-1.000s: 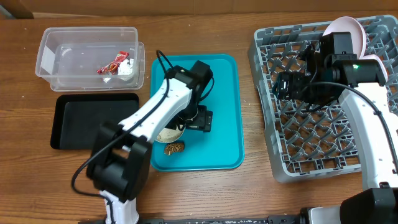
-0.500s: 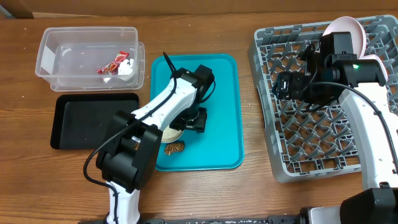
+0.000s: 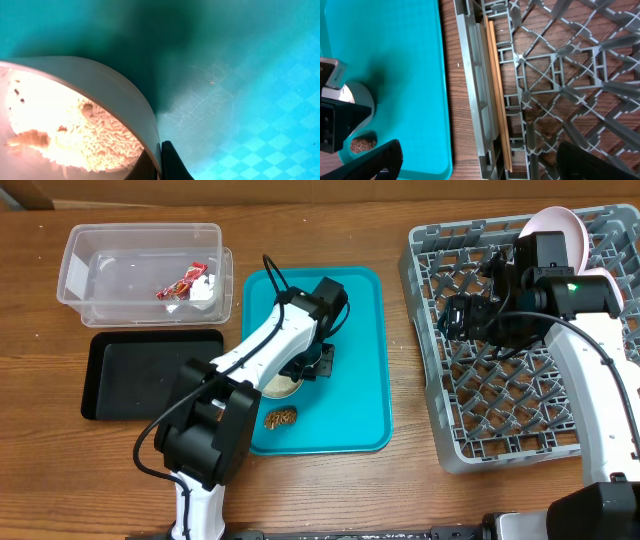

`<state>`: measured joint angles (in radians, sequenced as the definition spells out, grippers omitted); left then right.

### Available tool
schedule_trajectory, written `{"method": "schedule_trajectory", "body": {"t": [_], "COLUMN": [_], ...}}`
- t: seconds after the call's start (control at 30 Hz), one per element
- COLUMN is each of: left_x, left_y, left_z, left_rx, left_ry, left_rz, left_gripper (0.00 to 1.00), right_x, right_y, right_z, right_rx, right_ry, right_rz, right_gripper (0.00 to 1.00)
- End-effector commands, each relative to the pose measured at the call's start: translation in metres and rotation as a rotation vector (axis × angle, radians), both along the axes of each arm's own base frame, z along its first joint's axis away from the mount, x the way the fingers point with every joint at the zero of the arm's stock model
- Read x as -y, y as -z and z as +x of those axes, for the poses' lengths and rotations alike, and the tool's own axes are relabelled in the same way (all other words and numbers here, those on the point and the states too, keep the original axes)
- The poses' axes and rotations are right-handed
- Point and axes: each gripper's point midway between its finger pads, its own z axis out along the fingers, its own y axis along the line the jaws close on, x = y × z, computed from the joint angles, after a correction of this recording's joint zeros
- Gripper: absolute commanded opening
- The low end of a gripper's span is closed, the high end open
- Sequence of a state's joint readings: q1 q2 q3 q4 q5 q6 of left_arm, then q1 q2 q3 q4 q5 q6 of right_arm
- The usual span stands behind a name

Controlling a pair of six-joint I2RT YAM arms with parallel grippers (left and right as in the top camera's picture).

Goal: Sort waste into correct bins and load items into the dishwasher
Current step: 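Reach the left gripper to the rice bowl and grasp its rim, then carry the rice bowl left over the black tray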

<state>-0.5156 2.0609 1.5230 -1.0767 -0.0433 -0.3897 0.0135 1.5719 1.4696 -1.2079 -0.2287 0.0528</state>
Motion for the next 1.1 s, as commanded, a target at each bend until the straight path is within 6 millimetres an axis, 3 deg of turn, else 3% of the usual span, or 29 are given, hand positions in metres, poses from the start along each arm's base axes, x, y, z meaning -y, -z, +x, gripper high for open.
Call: {"method": "schedule_trajectory", "body": {"t": [0.0,0.1,0.27,0.5,0.77,0.9,1.07], "left_x": [0.002,0.003,-0.003,-0.047,-0.076,-0.098,-0.109], "left_y": [-0.009,-0.034,-0.058,-0.078,-0.132,-0.142,-0.133], "left_z": [0.011,0.024,0.033,0.019,-0.016,-0.034,-0.039], "left_rx": [0.035,0.077,0.095,0.036,0.161,0.214,0.158], "left_ry": [0.003,0.002,-0.038,-0.193,-0.206,-0.217,-0.137], "left_rz": [0.005,0.023,0.022,0.060,0.055,0.022,-0.147], "left_gripper": [0.04,0.04,0.04,0.04,0.04,0.04,0.04], "right_x": [0.000,0.000,0.000,0.000,0.000,0.000,0.000], "right_y": [-0.002,-0.002,-0.002,-0.002,-0.002,-0.002,-0.002], "right_z": [0.001,0.001,0.000,0.000,0.001,0.001,0.001], "right_rx": [0.004,0.004,0.004,0.004,0.005,0.005,0.005], "right_ry": [0.005,0.005,0.004,0.004,0.004,0.004,0.004], "right_rz": [0.007,0.007,0.007,0.006,0.006,0.006,0.006], "right_gripper": [1.00,1.00,1.00,1.00,1.00,1.00,1.00]}}
